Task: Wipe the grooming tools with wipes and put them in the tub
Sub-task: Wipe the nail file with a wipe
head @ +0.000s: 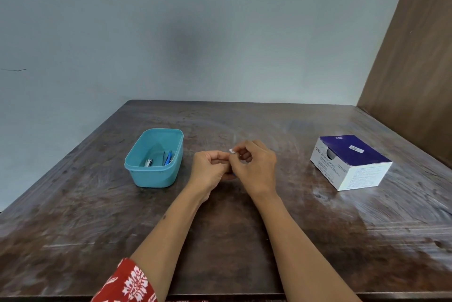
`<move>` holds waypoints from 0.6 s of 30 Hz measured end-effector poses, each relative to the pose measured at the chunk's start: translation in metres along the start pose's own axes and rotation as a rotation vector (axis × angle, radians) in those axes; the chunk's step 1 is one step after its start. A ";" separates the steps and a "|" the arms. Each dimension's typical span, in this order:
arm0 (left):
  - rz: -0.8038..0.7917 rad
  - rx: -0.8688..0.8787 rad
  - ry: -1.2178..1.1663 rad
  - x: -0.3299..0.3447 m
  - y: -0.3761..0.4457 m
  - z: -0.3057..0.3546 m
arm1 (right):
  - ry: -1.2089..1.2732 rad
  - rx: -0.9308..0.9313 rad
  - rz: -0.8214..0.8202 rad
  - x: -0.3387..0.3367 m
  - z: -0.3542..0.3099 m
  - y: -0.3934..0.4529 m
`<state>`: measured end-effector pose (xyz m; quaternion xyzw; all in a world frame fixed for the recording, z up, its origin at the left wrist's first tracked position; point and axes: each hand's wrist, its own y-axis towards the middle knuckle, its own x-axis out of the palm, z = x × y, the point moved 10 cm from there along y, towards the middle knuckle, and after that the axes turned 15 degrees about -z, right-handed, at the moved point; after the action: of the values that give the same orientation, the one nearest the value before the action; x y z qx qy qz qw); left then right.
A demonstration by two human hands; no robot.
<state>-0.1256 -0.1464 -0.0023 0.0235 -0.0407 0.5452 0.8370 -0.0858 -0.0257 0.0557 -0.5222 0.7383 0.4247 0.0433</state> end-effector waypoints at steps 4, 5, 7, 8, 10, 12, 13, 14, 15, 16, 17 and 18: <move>-0.096 -0.049 0.005 0.010 0.001 -0.002 | 0.024 0.018 0.082 -0.010 0.005 -0.001; -0.111 -0.054 0.017 0.013 0.001 -0.003 | 0.024 0.024 0.088 -0.011 0.006 -0.001; -0.101 -0.038 0.027 0.012 0.000 -0.002 | 0.021 0.031 0.073 -0.010 0.007 -0.001; -0.081 -0.024 0.025 0.010 0.000 -0.001 | 0.016 0.031 0.053 -0.008 0.006 0.000; -0.041 -0.002 0.014 0.004 0.001 0.000 | 0.005 0.031 0.016 -0.003 0.004 0.000; -0.040 -0.009 0.004 0.002 0.002 -0.001 | 0.015 0.037 0.029 -0.003 0.005 0.000; -0.057 -0.023 0.008 0.004 0.003 -0.002 | 0.023 0.039 0.049 -0.005 0.006 0.000; -0.077 -0.039 0.019 0.006 0.003 -0.004 | 0.028 0.044 0.068 -0.007 0.007 0.000; -0.094 -0.054 0.033 0.008 0.004 -0.005 | 0.028 0.051 0.079 -0.009 0.008 0.000; -0.100 -0.063 0.046 0.008 0.004 -0.006 | 0.028 0.056 0.082 -0.010 0.009 0.000; -0.091 -0.062 0.052 0.008 0.004 -0.007 | 0.028 0.053 0.076 -0.010 0.009 -0.001; -0.072 -0.053 0.051 0.006 0.004 -0.006 | 0.027 0.044 0.061 -0.009 0.008 -0.001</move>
<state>-0.1269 -0.1390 -0.0079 -0.0108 -0.0329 0.5139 0.8572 -0.0843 -0.0139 0.0543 -0.5041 0.7636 0.4023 0.0316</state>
